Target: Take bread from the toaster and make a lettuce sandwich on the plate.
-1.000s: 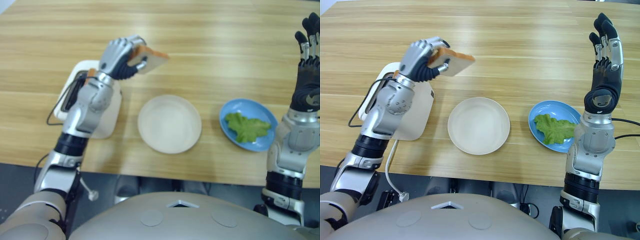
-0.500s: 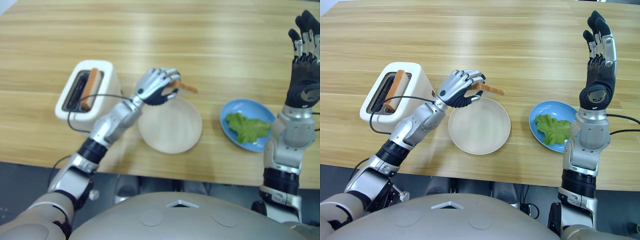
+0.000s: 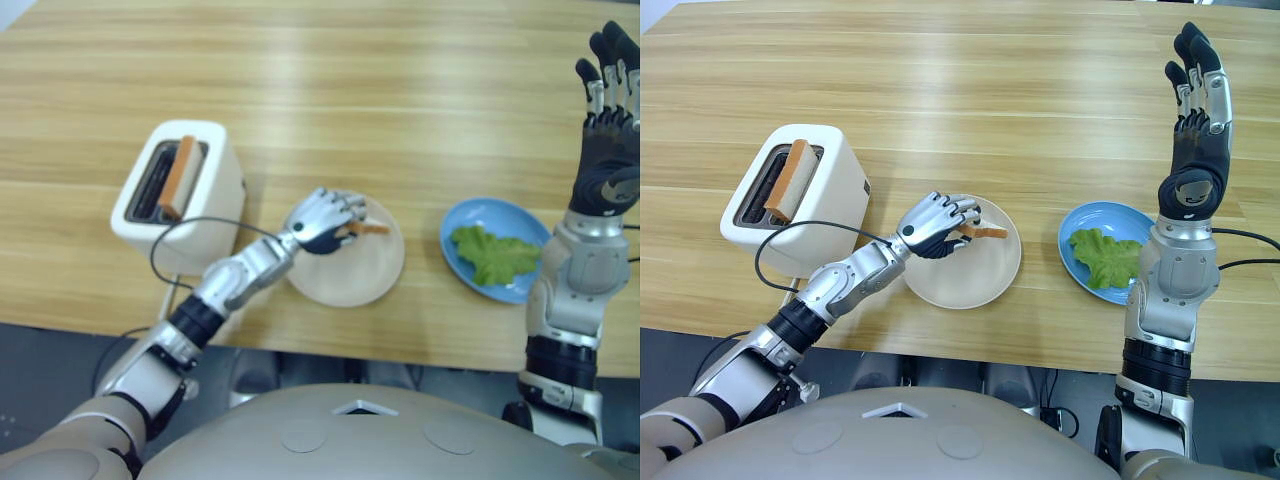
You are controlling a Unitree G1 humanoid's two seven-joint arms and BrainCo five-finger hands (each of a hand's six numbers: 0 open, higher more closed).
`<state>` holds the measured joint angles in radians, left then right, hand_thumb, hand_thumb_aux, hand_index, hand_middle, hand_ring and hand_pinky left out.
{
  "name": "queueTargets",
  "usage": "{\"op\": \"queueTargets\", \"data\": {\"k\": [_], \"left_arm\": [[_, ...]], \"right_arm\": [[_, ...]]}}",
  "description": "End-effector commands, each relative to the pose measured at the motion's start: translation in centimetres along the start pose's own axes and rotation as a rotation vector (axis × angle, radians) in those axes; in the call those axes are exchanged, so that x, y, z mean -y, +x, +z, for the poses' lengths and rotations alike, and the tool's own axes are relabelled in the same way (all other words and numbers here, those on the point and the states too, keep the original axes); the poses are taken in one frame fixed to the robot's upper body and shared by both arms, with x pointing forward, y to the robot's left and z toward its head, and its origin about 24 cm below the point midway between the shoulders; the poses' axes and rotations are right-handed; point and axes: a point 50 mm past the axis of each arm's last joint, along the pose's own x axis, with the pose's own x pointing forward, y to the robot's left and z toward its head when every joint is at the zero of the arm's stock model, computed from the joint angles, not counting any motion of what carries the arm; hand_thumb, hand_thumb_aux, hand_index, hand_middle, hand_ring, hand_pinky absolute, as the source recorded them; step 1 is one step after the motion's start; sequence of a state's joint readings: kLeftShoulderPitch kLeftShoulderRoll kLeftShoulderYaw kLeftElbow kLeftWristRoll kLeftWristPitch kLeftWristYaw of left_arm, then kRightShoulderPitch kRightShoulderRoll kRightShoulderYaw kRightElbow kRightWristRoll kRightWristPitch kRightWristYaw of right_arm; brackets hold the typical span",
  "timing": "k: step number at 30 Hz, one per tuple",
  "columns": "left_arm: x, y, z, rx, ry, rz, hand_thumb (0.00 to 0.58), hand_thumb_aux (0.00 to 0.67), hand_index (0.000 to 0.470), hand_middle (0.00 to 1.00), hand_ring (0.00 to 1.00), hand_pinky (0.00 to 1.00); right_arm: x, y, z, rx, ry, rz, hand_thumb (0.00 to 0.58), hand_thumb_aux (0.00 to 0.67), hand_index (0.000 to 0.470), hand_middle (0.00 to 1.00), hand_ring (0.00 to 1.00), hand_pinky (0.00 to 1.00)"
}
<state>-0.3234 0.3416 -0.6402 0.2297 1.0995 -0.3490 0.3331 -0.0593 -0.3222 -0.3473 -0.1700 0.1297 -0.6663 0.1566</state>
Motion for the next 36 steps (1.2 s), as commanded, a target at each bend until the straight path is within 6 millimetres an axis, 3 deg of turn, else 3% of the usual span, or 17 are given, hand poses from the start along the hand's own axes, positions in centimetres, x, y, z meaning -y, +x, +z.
{"op": "queueTargets", "data": {"k": [1,5,10,11,12,13,14,15,16,28,31,36], "left_arm": [[2.0,-1.5,0.0,-0.01,0.028,-0.131,0.58,0.67,0.46,1.0,1.0,1.0],[2.5,-2.3,0.5,0.0,-0.001,-0.218,0.58,0.67,0.46,1.0,1.0,1.0],[2.7,-2.9,1.9,0.012,-0.166,-0.3,0.58,0.67,0.46,1.0,1.0,1.0],[2.8,-3.0,2.1,0.012,-0.186,-0.31,0.46,0.365,0.251,1.0,1.0,1.0],[2.9,-3.0,2.2,0.004,-0.22,-0.327,0.297,0.202,0.139,1.0,1.0,1.0],[3.0,-3.1,2.2,-0.006,-0.243,-0.342,0.0,0.0,0.0,0.83,0.83,0.83],[3.1,-3.2,2.1,-0.01,-0.242,-0.346,0.0,0.0,0.0,0.43,0.43,0.43],[3.2,-3.2,2.0,-0.024,-0.251,-0.349,0.0,0.0,0.0,0.14,0.14,0.14],[3.2,-3.3,1.7,-0.043,-0.27,-0.356,0.0,0.0,0.0,0.02,0.02,0.02],[1.4,-2.7,-0.9,-0.168,-0.283,-0.275,0.0,0.0,0.0,0.0,0.0,0.0],[-1.0,-2.1,-1.6,-0.188,-0.262,-0.17,0.0,0.0,0.0,0.0,0.0,0.0],[-7.4,-1.2,-1.6,-0.172,-0.275,0.122,0.0,0.0,0.0,0.0,0.0,0.0]], "right_arm": [[0.0,0.0,0.1,-0.006,0.01,0.007,0.0,0.0,0.0,0.0,0.0,0.0],[0.0,0.0,0.2,-0.005,0.007,0.006,0.0,0.0,0.0,0.0,0.0,0.0],[0.1,-0.1,0.3,-0.006,0.001,0.005,0.0,0.0,0.0,0.0,0.0,0.0],[0.1,-0.1,0.3,-0.007,0.001,0.005,0.0,0.0,0.0,0.0,0.0,0.0],[0.2,-0.1,0.3,-0.008,0.0,0.005,0.0,0.0,0.0,0.0,0.0,0.0],[0.1,-0.1,0.3,-0.009,0.0,0.006,0.0,0.0,0.0,0.0,0.0,0.0],[0.1,-0.1,0.3,-0.009,0.0,0.007,0.0,0.0,0.0,0.0,0.0,0.0],[0.1,-0.1,0.3,-0.009,0.0,0.008,0.0,0.0,0.0,0.0,0.0,0.0],[0.1,0.0,0.3,-0.01,0.0,0.008,0.0,0.0,0.0,0.0,0.0,0.0],[0.2,0.0,-0.1,-0.024,-0.003,0.019,0.0,0.0,0.0,0.0,0.0,0.0],[0.4,0.0,-0.1,-0.028,-0.011,0.023,0.0,0.0,0.0,0.0,0.0,0.0],[1.3,0.1,-0.2,-0.036,-0.047,0.033,0.0,0.0,0.0,0.0,0.0,0.0]]}}
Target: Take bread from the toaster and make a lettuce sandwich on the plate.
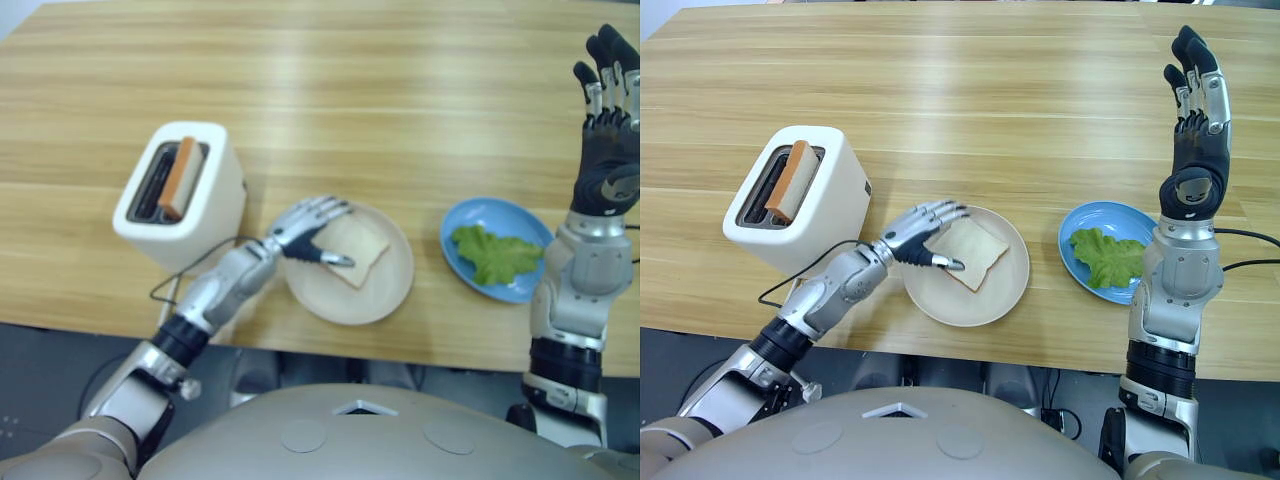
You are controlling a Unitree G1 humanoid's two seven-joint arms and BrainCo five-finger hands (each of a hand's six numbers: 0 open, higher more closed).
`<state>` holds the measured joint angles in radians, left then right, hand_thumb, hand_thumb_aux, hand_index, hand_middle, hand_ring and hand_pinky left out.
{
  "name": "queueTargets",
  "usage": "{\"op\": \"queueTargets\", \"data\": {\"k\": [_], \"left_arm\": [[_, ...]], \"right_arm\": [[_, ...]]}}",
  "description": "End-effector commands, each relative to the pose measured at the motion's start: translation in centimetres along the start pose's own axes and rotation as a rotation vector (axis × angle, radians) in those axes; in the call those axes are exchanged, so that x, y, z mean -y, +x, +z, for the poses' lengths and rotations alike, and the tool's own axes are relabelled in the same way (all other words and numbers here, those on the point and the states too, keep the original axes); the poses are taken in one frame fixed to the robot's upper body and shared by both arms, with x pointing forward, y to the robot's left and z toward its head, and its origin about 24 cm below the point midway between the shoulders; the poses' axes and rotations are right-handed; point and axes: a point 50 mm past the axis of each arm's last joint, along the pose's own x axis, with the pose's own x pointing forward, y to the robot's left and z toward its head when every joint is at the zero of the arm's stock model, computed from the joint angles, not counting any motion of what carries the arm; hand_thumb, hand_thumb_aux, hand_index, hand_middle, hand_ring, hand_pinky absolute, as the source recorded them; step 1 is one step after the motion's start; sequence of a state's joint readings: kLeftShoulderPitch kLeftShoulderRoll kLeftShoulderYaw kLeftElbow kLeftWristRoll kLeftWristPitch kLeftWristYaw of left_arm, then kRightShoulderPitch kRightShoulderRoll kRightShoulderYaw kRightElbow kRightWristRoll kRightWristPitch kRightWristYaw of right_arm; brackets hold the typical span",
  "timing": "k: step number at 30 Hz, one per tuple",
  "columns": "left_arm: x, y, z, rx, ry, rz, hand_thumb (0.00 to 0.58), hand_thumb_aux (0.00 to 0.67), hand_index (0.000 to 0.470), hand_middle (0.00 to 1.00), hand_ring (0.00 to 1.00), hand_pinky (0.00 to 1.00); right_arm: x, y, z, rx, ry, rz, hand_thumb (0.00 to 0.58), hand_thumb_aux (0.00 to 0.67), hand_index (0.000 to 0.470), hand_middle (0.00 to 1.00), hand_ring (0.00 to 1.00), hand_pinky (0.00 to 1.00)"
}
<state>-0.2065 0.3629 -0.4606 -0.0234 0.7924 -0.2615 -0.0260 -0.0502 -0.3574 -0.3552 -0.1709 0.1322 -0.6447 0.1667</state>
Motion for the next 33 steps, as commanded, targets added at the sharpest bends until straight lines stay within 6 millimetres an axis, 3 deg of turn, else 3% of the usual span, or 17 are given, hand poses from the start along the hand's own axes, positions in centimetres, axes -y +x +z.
{"op": "queueTargets", "data": {"k": [1,6,9,11,15,20,26,33], "left_arm": [[-5.3,0.0,1.4,0.042,-0.049,0.224,0.0,0.0,0.0,0.0,0.0,0.0],[-10.8,-1.3,2.3,0.08,-0.124,0.478,0.0,0.0,0.0,0.0,0.0,0.0],[-12.5,-2.7,2.5,0.113,-0.18,0.573,0.0,0.0,0.0,0.0,0.0,0.0],[-13.4,-3.8,2.2,0.119,-0.21,0.625,0.0,0.0,0.0,0.0,0.0,0.0],[-14.4,-5.3,1.0,0.064,-0.215,0.695,0.0,0.0,0.0,0.0,0.0,0.0],[-15.1,-7.3,-1.1,-0.045,-0.187,0.764,0.0,0.0,0.0,0.0,0.0,0.0],[-14.8,-7.8,-1.5,-0.073,-0.185,0.777,0.0,0.0,0.0,0.0,0.0,0.0],[-14.5,-8.0,-1.2,-0.078,-0.174,0.776,0.0,0.0,0.0,0.0,0.0,0.0]], "right_arm": [[1.1,0.1,-0.2,-0.019,-0.043,0.012,0.0,0.0,0.0,0.0,0.0,0.0],[3.6,-0.1,-1.0,-0.102,-0.22,0.115,0.0,0.0,0.0,0.0,0.0,0.0],[5.3,-0.7,-2.0,-0.217,-0.471,0.285,0.0,0.0,0.0,0.0,0.0,0.0],[6.3,-1.8,-2.6,-0.324,-0.7,0.501,0.0,0.0,0.0,0.0,0.0,0.0],[6.8,-4.0,-3.9,-0.466,-0.944,0.853,0.0,0.0,0.0,0.0,0.0,0.0],[5.9,-7.1,-5.4,-0.586,-1.06,1.26,0.0,0.0,0.0,0.0,0.0,0.0],[4.9,-8.1,-6.6,-0.561,-1.127,1.433,0.0,0.0,0.0,0.0,0.0,0.0],[4.6,-6.6,-8.3,-0.421,-1.272,1.467,0.0,0.0,0.0,0.0,0.0,0.0]]}}
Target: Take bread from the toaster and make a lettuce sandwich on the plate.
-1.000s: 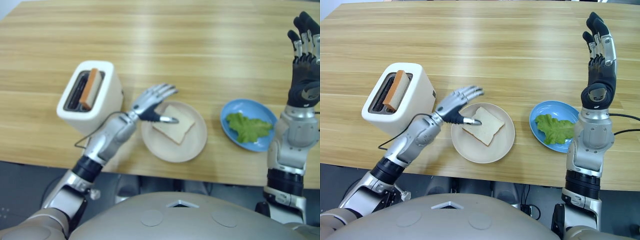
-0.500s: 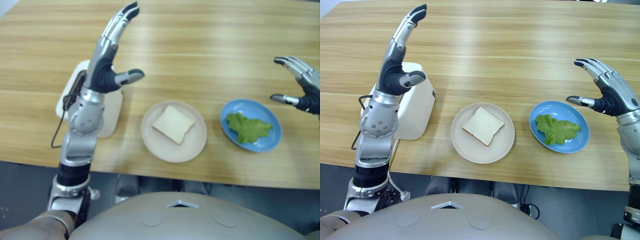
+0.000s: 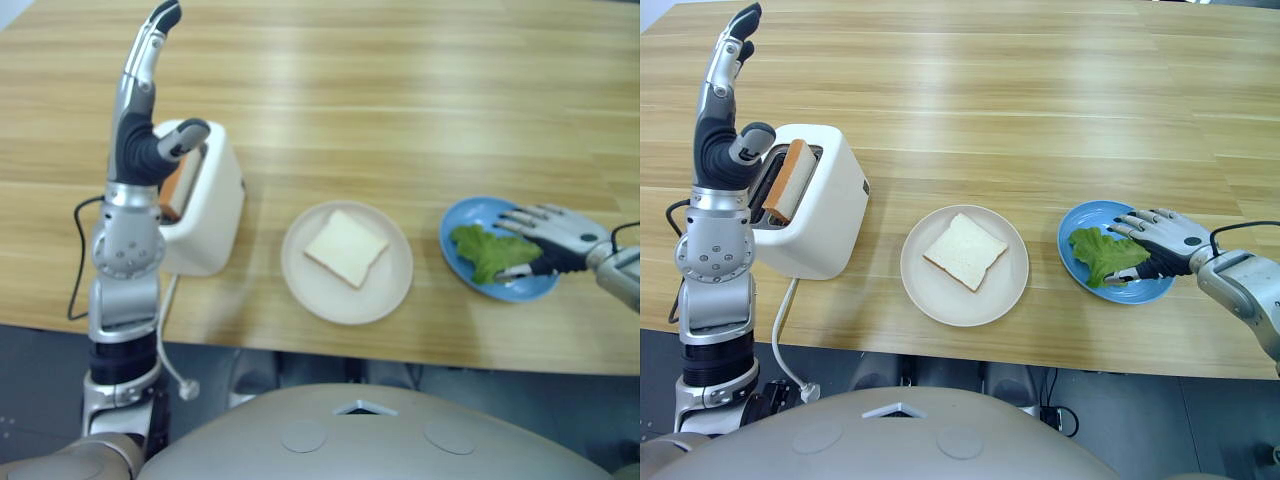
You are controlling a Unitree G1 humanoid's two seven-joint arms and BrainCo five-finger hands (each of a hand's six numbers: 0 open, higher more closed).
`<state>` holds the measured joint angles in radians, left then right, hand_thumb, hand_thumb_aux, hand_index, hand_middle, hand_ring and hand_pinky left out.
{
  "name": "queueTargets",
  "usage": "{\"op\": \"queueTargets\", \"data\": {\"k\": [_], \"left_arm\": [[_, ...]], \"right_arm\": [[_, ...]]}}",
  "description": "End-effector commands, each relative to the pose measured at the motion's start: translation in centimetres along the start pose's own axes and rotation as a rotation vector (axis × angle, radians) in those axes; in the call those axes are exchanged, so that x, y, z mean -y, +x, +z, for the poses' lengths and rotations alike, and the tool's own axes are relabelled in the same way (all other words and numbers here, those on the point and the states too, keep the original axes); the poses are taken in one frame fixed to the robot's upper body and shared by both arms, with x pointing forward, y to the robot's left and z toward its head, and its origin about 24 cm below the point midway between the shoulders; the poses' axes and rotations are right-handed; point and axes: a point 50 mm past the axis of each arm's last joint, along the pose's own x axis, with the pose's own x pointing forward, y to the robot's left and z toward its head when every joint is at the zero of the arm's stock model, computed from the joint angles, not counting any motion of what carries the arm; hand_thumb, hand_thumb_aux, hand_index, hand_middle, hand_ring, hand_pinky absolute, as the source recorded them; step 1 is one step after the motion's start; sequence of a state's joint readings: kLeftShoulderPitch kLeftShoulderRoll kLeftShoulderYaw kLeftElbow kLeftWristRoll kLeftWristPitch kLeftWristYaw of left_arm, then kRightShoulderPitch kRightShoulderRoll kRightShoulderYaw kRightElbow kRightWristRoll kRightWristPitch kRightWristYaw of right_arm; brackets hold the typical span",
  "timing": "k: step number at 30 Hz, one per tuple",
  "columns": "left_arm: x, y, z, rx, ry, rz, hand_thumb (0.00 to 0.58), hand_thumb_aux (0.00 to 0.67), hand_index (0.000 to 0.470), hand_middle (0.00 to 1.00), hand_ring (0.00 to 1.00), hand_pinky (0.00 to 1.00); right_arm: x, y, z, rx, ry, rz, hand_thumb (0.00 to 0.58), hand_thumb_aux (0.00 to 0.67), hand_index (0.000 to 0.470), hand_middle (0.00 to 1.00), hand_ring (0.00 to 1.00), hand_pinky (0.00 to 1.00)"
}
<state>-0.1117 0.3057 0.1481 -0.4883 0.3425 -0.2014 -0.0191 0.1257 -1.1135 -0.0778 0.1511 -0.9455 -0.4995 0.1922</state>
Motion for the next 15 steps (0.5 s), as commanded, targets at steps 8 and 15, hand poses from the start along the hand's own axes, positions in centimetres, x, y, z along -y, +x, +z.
{"op": "queueTargets", "data": {"k": [8,15], "left_arm": [[0.1,-0.6,0.2,-0.007,0.007,-0.01,0.0,0.0,0.0,0.0,0.0,0.0],[0.3,-0.9,0.3,-0.003,0.005,-0.038,0.0,0.0,0.0,0.0,0.0,0.0]], "right_arm": [[-0.3,1.1,-0.8,-0.002,-0.183,-0.037,0.0,0.0,0.0,0.0,0.0,0.0],[-1.7,1.5,0.2,0.046,-0.238,-0.002,0.0,0.0,0.0,0.0,0.0,0.0]]}}
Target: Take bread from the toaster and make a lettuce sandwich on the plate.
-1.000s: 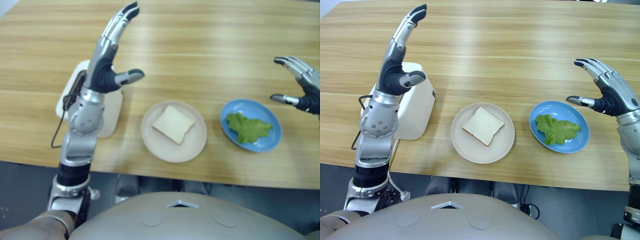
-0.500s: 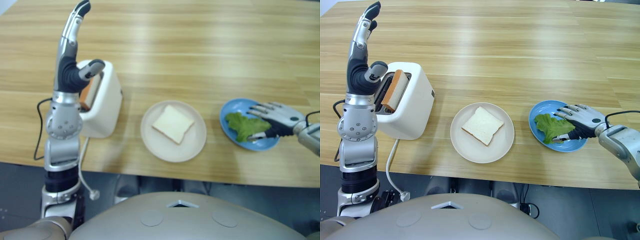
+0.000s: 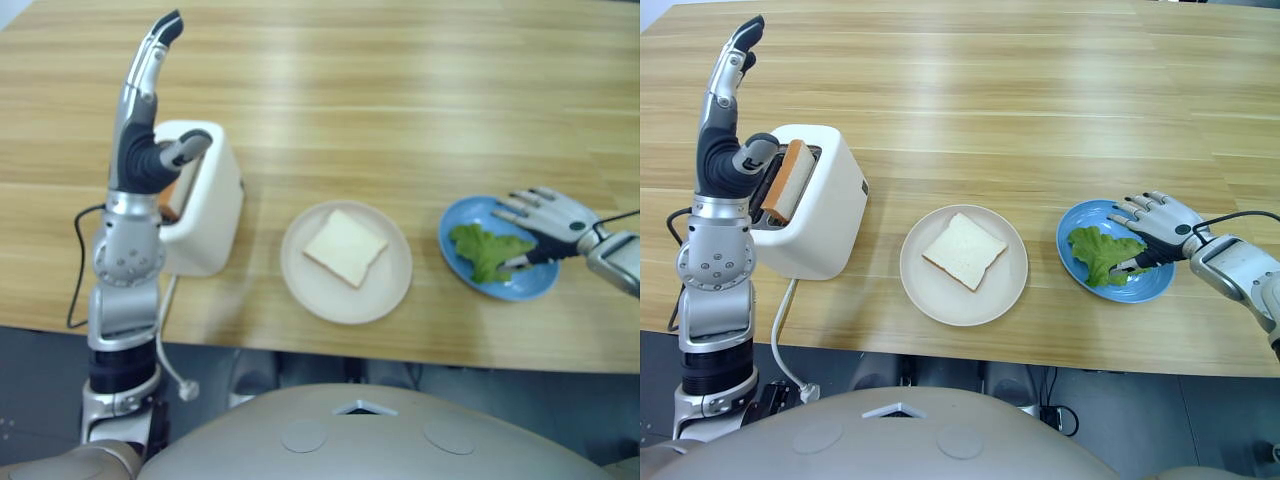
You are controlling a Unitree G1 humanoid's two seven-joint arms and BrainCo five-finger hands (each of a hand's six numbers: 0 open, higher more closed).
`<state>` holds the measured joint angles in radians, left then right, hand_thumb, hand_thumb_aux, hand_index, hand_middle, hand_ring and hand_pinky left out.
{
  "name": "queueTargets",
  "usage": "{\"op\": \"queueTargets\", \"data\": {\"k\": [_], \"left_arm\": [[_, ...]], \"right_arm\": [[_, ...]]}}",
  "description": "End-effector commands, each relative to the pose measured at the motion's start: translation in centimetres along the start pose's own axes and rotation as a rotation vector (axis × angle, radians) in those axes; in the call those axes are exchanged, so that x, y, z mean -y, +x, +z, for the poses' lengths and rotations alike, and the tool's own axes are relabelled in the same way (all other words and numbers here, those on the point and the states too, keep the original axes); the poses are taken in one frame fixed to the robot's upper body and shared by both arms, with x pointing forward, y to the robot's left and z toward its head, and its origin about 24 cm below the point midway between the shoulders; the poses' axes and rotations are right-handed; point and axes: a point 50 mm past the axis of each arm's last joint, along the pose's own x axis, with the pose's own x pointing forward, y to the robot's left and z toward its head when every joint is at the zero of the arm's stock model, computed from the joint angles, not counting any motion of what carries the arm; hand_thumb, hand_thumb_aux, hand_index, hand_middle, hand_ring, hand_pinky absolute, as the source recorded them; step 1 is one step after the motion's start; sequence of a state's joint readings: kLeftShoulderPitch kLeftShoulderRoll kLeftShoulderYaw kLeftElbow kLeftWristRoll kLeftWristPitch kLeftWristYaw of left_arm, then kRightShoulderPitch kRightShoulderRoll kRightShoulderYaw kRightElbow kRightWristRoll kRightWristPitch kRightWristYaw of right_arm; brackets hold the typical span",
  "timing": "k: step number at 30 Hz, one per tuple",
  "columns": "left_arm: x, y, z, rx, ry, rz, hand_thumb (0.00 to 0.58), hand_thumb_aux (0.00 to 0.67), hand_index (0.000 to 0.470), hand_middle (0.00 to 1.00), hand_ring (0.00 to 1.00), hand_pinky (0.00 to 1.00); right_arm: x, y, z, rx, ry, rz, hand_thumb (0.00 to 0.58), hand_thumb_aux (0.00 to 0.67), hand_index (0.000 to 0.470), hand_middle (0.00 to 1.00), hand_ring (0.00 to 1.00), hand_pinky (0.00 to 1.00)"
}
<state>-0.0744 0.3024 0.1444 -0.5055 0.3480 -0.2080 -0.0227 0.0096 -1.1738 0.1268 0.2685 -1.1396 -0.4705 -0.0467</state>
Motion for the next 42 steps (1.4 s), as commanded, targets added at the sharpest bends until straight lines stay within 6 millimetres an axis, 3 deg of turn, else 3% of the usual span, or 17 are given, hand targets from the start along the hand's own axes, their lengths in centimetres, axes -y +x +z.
{"op": "queueTargets", "data": {"k": [1,15,16,17,26,27,28,29,42], "left_arm": [[0.2,-0.2,0.2,0.007,0.004,-0.026,0.0,0.0,0.0,0.0,0.0,0.0],[0.4,-0.4,0.4,0.004,0.001,-0.058,0.0,0.0,0.0,0.0,0.0,0.0],[0.4,-0.4,0.4,0.005,0.001,-0.059,0.0,0.0,0.0,0.0,0.0,0.0],[0.4,-0.5,0.3,0.004,0.0,-0.06,0.0,0.0,0.0,0.0,0.0,0.0],[0.5,-0.6,0.2,-0.002,0.003,-0.071,0.0,0.0,0.0,0.0,0.0,0.0],[0.5,-0.6,0.2,-0.002,0.003,-0.072,0.0,0.0,0.0,0.0,0.0,0.0],[0.5,-0.6,0.2,-0.002,0.002,-0.073,0.0,0.0,0.0,0.0,0.0,0.0],[0.6,-0.6,0.2,-0.002,0.002,-0.074,0.0,0.0,0.0,0.0,0.0,0.0],[1.0,-0.2,0.1,0.006,0.004,-0.082,0.0,0.0,0.0,0.0,0.0,0.0]], "right_arm": [[-0.7,0.2,0.8,0.036,-0.034,0.024,0.0,0.0,0.0,0.0,0.0,0.0],[-2.6,2.5,3.1,0.104,-0.006,0.034,0.0,0.0,0.0,0.0,0.0,0.0],[-2.7,2.6,3.1,0.104,-0.001,0.035,0.501,0.423,0.29,0.0,0.0,0.0],[-2.8,2.7,3.1,0.102,0.007,0.036,0.58,0.657,0.451,0.0,0.0,0.0],[-2.4,2.9,2.7,0.077,0.036,-0.035,0.58,0.67,0.46,0.0,0.0,0.0],[-2.2,2.9,2.7,0.073,0.033,-0.057,0.58,0.67,0.46,0.38,0.38,0.38],[-2.0,3.0,2.7,0.07,0.034,-0.08,0.58,0.67,0.46,0.38,0.38,0.38],[-1.9,3.0,2.7,0.067,0.034,-0.101,0.58,0.67,0.46,1.0,1.0,1.0],[-0.6,2.8,1.9,-0.009,0.025,-0.294,0.58,0.67,0.46,1.0,1.0,1.0]]}}
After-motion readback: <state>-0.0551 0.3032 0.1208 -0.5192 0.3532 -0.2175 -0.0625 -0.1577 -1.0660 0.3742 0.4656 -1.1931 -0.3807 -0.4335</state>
